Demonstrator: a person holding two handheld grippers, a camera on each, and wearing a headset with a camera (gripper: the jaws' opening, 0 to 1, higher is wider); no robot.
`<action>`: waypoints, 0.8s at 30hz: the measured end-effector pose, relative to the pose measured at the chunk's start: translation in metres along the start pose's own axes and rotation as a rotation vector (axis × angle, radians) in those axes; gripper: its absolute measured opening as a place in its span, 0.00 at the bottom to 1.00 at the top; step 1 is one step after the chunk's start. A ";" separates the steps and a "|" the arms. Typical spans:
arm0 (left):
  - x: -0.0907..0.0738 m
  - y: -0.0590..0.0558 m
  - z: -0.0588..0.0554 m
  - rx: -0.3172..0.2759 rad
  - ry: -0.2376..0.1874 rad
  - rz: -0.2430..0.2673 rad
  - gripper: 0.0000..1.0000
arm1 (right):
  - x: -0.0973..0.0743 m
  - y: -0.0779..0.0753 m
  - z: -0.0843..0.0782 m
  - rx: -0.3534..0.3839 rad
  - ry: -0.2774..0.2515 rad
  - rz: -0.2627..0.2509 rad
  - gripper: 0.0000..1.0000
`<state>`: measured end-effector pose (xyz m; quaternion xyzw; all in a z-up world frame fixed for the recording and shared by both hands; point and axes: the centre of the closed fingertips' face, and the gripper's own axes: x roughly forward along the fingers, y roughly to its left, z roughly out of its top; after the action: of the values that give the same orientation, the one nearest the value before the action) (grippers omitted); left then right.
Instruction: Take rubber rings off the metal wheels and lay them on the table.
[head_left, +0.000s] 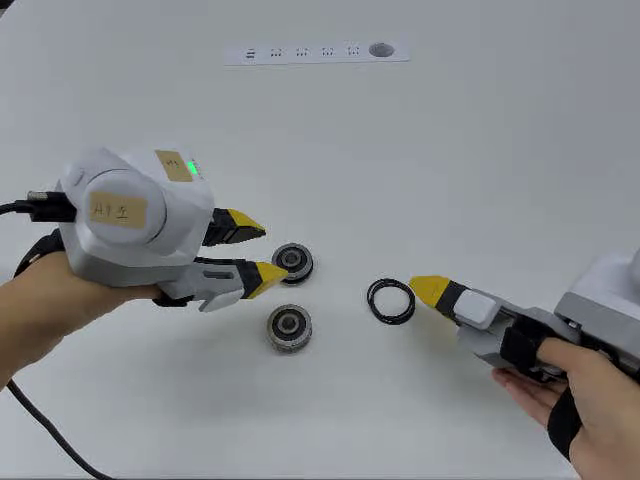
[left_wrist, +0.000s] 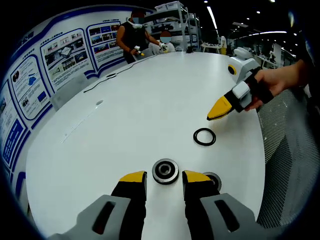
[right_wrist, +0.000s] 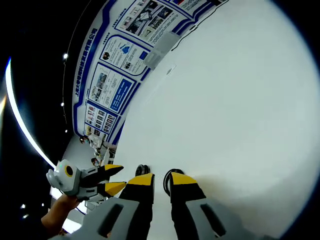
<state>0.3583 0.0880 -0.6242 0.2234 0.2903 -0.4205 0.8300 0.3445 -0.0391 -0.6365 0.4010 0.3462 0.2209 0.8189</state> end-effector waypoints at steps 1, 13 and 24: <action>0.001 0.000 0.000 0.000 0.001 -0.001 0.29 | 0.001 0.003 0.000 -0.004 0.000 0.012 0.16; 0.016 0.004 -0.003 0.009 0.024 -0.023 0.26 | 0.019 0.032 -0.014 -0.074 0.072 0.132 0.31; 0.026 0.001 -0.008 0.002 0.041 -0.056 0.24 | 0.028 0.032 -0.020 -0.072 0.106 0.145 0.31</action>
<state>0.3693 0.0786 -0.6477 0.2248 0.3130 -0.4390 0.8116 0.3454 0.0071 -0.6300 0.3831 0.3508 0.3126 0.7952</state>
